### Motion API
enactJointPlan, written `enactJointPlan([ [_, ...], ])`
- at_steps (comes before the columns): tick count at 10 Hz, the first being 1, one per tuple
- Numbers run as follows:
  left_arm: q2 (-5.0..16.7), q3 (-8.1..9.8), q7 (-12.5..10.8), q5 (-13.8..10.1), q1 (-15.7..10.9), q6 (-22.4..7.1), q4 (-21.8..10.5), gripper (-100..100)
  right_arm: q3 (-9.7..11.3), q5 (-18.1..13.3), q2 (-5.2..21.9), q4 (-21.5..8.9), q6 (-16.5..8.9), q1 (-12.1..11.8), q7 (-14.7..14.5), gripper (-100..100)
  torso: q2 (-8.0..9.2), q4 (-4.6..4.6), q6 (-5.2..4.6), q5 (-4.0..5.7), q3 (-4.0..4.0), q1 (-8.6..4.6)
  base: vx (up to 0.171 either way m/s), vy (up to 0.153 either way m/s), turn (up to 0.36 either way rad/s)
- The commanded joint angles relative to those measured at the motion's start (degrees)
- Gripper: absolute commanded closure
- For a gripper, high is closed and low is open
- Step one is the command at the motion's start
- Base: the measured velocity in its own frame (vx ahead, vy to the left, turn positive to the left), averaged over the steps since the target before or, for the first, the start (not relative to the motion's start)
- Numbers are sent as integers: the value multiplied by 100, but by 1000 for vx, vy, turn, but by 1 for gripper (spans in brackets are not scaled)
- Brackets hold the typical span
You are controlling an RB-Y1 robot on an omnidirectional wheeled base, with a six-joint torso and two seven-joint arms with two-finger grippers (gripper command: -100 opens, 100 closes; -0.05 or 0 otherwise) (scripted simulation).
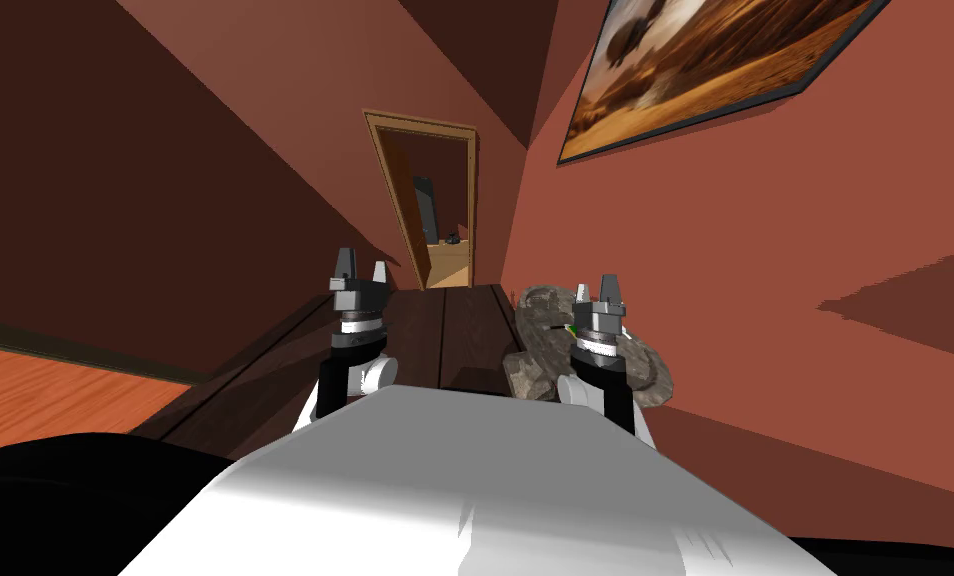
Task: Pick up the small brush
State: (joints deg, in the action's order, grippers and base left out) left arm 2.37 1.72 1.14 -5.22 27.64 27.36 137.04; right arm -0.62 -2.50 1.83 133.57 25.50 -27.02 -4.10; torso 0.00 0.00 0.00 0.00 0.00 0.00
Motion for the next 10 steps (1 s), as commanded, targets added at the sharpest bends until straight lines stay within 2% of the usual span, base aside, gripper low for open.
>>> enactJointPlan([
  [1,0,0,0,0,0,0,0,0,-49,111,252,-72,-182,-5,183,-100,0,0,0,0,0,0,50,1,-67],
  [6,0,0,0,0,2,0,1,0,-274,601,948,-392,-933,-25,969,-100,-58,-13,0,-1,34,5,143,25,-82],
  [7,0,0,0,0,2,1,1,0,-274,601,948,-392,-995,-25,1022,-100,-66,-15,-1,-2,38,12,128,37,-41],
  [9,0,0,0,0,2,0,1,0,-404,873,1284,-571,-1407,-36,1397,-100,-54,-13,0,-1,32,7,146,27,-96],
  [10,0,0,0,0,2,1,1,0,-404,873,1284,-571,-1451,-36,1501,-100,-62,-15,-1,-1,36,5,126,32,-41],
])
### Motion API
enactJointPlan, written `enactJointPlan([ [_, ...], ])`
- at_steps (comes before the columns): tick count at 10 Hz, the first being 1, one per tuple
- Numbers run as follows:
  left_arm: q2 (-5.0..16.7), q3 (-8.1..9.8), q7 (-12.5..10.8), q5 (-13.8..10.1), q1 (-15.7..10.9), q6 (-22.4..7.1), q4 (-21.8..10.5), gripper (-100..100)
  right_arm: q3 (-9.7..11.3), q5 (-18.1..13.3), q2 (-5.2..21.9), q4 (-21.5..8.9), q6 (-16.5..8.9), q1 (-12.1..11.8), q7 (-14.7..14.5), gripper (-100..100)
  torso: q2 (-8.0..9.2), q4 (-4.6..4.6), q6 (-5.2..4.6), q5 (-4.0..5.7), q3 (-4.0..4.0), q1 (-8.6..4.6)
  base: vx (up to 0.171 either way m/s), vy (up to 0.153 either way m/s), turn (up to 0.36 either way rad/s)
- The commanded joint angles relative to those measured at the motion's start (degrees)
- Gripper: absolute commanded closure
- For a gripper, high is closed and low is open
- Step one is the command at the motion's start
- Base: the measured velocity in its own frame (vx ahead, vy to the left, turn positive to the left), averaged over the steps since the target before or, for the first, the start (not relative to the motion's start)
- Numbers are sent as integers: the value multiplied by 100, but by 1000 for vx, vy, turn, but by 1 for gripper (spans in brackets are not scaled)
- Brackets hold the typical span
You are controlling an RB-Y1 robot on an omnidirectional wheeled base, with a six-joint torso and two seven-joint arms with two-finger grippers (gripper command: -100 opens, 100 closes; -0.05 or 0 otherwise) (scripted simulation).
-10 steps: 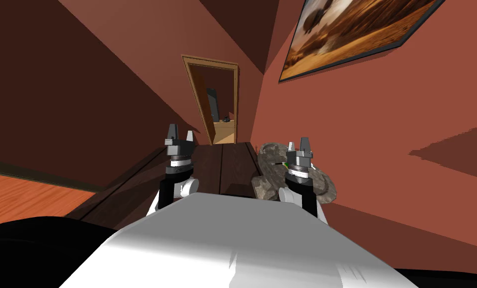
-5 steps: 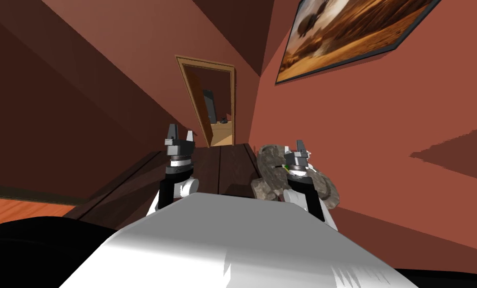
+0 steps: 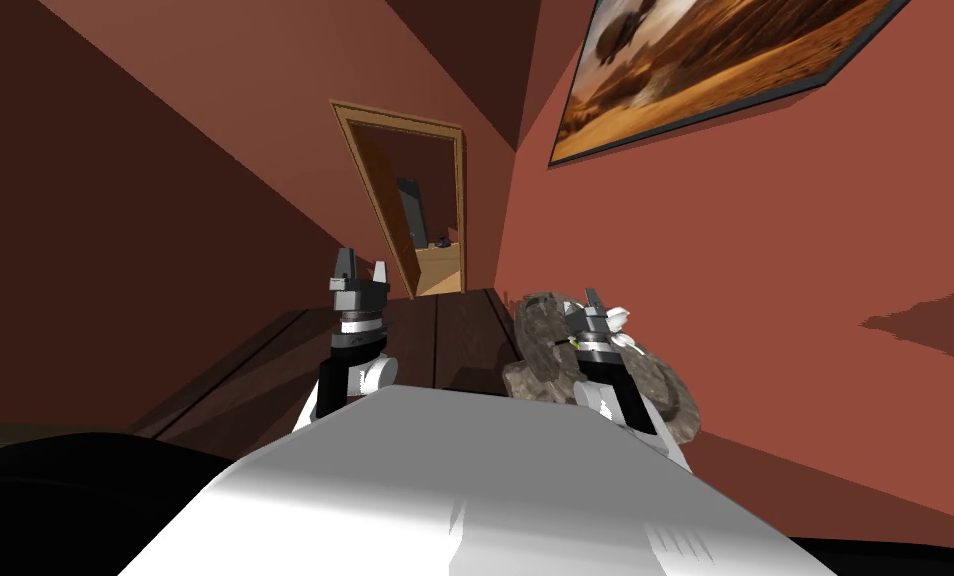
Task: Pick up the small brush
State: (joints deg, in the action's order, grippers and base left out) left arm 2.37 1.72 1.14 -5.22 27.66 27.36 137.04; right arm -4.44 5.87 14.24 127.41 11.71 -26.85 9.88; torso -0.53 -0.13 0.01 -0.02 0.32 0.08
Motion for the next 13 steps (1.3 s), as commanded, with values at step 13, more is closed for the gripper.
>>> enactJointPlan([
  [13,0,0,0,0,0,0,0,0,-598,1225,1371,-750,-1963,-75,2033,-100,9,2,1,0,-4,-4,122,37,-74],
])
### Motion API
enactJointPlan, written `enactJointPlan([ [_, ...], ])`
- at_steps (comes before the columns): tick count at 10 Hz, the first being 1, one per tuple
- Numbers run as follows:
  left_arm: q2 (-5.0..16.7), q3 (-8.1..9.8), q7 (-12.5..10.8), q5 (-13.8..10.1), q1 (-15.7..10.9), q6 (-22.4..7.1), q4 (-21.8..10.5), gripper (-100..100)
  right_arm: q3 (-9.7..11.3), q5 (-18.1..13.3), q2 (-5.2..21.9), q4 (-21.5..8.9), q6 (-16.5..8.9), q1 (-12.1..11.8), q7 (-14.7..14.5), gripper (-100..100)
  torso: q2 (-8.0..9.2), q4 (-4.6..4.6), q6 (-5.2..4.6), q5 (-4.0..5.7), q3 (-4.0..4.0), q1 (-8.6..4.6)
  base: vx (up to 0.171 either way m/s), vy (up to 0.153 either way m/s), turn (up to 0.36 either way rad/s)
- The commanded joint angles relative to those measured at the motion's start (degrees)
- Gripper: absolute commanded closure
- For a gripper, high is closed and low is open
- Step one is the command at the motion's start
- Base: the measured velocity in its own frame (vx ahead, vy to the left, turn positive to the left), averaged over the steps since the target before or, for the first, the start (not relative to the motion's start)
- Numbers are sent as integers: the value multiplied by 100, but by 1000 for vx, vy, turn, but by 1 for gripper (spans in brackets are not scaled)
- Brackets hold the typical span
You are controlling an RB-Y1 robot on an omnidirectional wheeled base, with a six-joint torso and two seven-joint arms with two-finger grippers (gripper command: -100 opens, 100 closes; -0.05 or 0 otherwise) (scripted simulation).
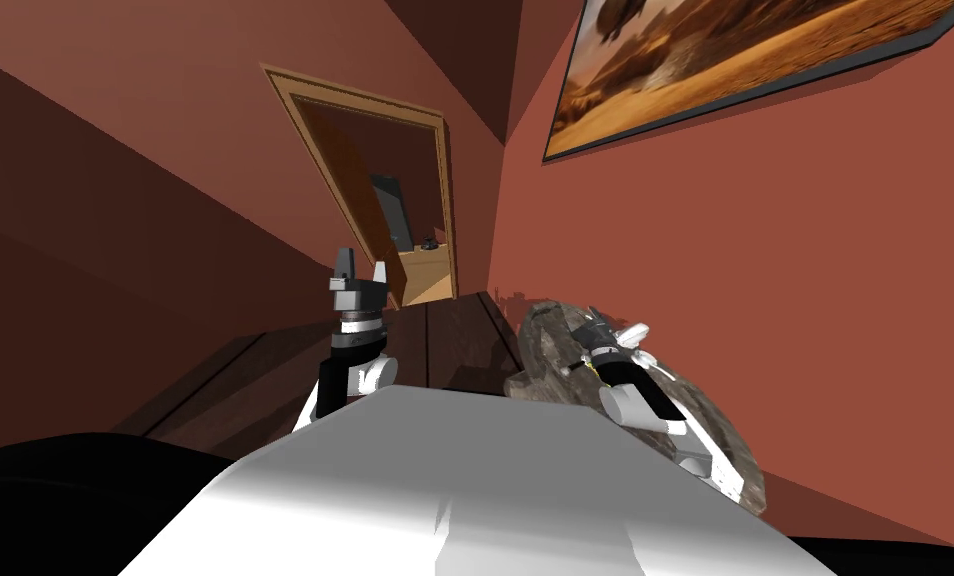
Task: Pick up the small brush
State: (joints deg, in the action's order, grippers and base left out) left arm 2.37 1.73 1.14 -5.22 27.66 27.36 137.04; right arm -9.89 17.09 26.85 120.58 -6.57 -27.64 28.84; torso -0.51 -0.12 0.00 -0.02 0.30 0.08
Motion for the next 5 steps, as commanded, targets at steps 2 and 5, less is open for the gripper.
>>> enactJointPlan([
  [2,0,0,0,0,-1,0,0,0,-145,296,299,-205,-404,7,438,-100,3,0,2,-1,-1,0,128,49,-88],
  [5,0,0,0,0,-1,0,0,0,-239,495,482,-352,-811,11,822,-100,24,4,3,2,-12,-10,86,29,-52],
])
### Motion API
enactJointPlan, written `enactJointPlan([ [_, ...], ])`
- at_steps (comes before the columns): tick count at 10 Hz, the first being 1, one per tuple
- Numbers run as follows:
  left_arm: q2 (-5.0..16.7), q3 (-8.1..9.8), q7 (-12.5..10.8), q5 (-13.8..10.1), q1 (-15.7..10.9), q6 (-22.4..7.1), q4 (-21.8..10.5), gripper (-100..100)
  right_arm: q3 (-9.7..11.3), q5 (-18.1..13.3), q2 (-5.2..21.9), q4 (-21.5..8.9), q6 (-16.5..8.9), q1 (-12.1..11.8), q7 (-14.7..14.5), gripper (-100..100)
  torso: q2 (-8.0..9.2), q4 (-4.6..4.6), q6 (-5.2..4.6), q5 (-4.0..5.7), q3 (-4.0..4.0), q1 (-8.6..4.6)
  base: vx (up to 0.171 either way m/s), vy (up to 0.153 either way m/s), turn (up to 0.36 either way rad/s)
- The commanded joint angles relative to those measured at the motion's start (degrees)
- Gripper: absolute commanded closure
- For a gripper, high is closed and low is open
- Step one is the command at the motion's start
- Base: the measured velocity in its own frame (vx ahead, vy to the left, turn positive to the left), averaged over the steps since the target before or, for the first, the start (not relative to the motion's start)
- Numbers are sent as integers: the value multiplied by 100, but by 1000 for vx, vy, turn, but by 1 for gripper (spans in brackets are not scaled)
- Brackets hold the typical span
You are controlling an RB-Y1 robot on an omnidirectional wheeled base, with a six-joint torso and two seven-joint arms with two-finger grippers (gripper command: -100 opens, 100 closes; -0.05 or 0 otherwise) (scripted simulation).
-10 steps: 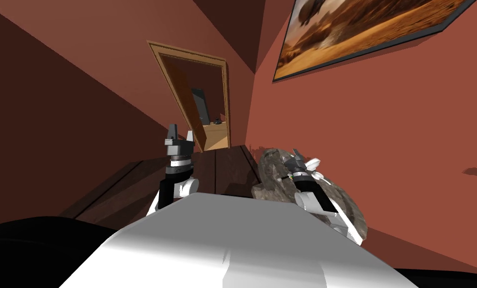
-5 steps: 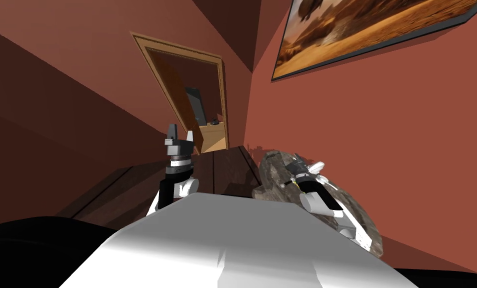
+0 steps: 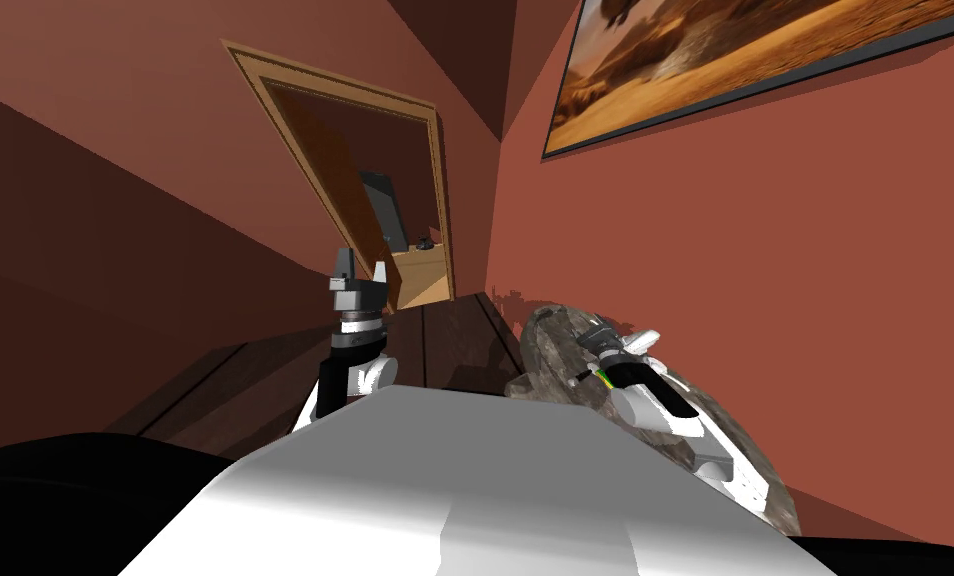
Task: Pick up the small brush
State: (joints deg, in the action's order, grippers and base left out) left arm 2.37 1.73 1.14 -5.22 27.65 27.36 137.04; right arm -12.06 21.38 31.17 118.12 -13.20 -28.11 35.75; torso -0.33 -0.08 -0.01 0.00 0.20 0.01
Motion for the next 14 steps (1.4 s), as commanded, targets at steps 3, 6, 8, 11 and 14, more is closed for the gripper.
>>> enactJointPlan([
  [3,0,0,0,0,0,0,0,0,-115,270,227,-262,-600,64,504,-100,-16,-3,2,-3,9,15,117,60,-92],
  [6,0,0,0,0,-1,0,0,0,-210,477,394,-425,-954,73,813,-100,-5,-2,4,-1,4,4,84,37,-61],
  [8,0,0,0,0,0,0,0,0,-306,688,552,-597,-1267,85,1118,-100,4,1,0,1,-2,-4,82,33,-103],
  [11,0,0,0,0,0,0,0,0,-402,902,699,-776,-1679,100,1418,-100,5,1,1,0,-3,1,70,40,-68],
  [14,0,0,0,0,-1,0,0,0,-593,1336,960,-1156,-2224,137,1939,-100,-3,-2,5,-1,3,6,107,62,-111],
])
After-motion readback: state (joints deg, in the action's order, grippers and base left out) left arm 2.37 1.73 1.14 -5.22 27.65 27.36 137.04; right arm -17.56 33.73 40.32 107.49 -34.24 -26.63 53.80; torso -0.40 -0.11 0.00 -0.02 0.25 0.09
